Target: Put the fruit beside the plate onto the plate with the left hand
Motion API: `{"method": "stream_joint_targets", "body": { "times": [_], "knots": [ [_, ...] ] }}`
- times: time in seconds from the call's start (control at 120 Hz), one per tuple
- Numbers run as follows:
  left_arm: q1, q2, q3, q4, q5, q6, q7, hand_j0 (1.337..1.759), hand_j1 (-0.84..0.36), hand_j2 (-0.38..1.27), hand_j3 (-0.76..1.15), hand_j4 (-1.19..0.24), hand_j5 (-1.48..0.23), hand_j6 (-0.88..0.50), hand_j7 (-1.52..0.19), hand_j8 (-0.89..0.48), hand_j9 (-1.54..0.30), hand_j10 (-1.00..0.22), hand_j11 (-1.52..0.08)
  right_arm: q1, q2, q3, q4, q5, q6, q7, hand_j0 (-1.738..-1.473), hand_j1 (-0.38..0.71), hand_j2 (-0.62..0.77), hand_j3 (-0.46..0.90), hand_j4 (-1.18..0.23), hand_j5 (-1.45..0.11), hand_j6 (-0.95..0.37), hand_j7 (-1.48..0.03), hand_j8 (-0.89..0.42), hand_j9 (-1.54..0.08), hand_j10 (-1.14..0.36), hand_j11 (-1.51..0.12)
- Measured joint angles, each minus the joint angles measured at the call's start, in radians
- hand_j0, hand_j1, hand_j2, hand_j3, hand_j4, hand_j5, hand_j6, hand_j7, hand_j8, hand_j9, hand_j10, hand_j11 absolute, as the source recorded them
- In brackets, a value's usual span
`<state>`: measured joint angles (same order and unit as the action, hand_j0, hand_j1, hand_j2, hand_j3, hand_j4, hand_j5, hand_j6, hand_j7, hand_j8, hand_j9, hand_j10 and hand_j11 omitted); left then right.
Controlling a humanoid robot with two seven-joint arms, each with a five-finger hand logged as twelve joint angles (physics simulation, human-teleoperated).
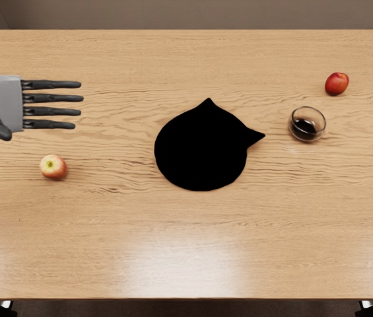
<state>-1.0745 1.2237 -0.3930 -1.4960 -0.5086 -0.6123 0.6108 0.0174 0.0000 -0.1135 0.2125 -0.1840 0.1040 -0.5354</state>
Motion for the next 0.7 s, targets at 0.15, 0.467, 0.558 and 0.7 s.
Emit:
{"method": "stream_joint_targets", "body": {
  "times": [0.15, 0.467, 0.558, 0.7],
  "knots": [
    [0.000, 0.002, -0.009, -0.015, -0.005, 0.000, 0.000, 1.658, 0.33, 0.00, 0.00, -0.01, -0.01, -0.01, -0.01, -0.01, -0.01, -0.01, -0.01, 0.001, 0.000, 0.000, 0.002, 0.000, 0.001, 0.000, -1.658, -0.35, 0.00, 0.00, 0.00, 0.00, 0.00, 0.00, 0.00, 0.00, 0.00, 0.00],
    [0.000, 0.033, -0.077, -0.091, 0.213, 0.000, 0.000, 1.658, 0.31, 0.00, 0.00, -0.03, -0.04, -0.03, -0.04, -0.03, -0.04, -0.03, -0.04, 0.001, 0.000, 0.000, 0.004, 0.000, 0.002, 0.000, -1.658, -0.35, 0.00, 0.00, 0.00, 0.00, 0.00, 0.00, 0.00, 0.00, 0.00, 0.00],
    [-0.008, 0.014, -0.119, -0.148, 0.427, 0.021, 0.000, 1.658, 0.30, 0.01, 0.00, -0.04, -0.05, -0.04, -0.06, -0.04, -0.06, -0.04, -0.06, 0.001, 0.000, 0.000, 0.004, 0.000, 0.002, 0.000, -1.658, -0.35, 0.00, 0.00, 0.00, 0.00, 0.00, 0.00, 0.00, 0.00, 0.00, 0.00],
    [-0.001, -0.026, -0.145, -0.177, 0.613, 0.023, 0.000, 1.658, 0.31, 0.01, 0.00, -0.04, -0.05, -0.04, -0.05, -0.04, -0.05, -0.04, -0.05, 0.004, 0.000, -0.001, 0.004, 0.000, 0.001, 0.000, -1.658, -0.35, 0.00, 0.00, 0.00, 0.00, 0.00, 0.00, 0.00, 0.00, 0.00, 0.00]
  ]
}}
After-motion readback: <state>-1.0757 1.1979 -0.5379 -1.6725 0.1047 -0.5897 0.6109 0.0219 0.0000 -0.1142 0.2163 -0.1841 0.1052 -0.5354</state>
